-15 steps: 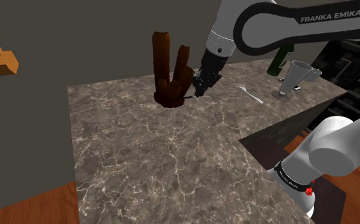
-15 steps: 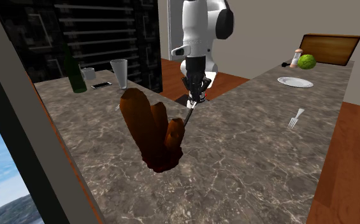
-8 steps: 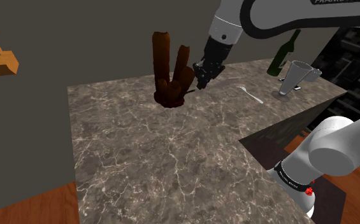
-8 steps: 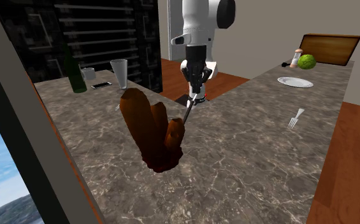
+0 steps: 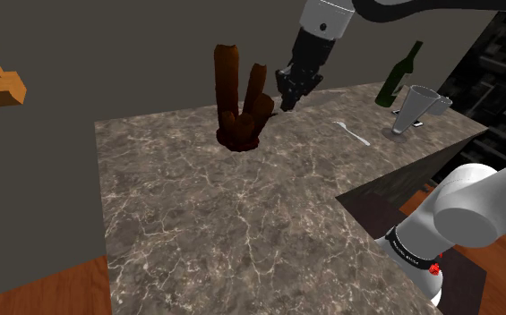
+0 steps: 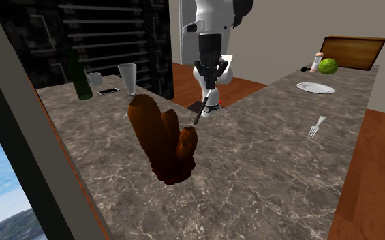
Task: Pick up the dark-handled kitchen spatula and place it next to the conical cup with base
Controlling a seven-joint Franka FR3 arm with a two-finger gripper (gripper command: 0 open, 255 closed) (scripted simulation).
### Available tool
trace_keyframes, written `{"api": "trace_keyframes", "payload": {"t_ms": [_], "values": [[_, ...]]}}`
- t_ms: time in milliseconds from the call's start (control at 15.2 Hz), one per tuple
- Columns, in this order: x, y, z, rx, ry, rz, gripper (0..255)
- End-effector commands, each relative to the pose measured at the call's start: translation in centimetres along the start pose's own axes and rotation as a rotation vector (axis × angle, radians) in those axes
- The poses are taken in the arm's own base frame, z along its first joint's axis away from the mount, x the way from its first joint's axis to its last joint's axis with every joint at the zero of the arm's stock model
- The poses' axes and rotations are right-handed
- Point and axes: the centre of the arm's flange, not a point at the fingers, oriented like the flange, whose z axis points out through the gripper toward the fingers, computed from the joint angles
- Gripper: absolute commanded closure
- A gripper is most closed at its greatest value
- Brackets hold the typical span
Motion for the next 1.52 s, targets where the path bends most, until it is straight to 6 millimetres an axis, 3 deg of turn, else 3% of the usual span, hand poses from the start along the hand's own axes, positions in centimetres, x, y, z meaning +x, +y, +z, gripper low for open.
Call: {"api": "trace_keyframes", "payload": {"t_ms": [0, 528, 1452], "values": [[0.0, -0.1, -1.0, 0.000, 0.000, 0.000, 255], [0.2, -0.6, -4.8, 0.000, 0.000, 0.000, 255], [3.7, 17.4, -6.8, 0.000, 0.000, 0.000, 255]]}}
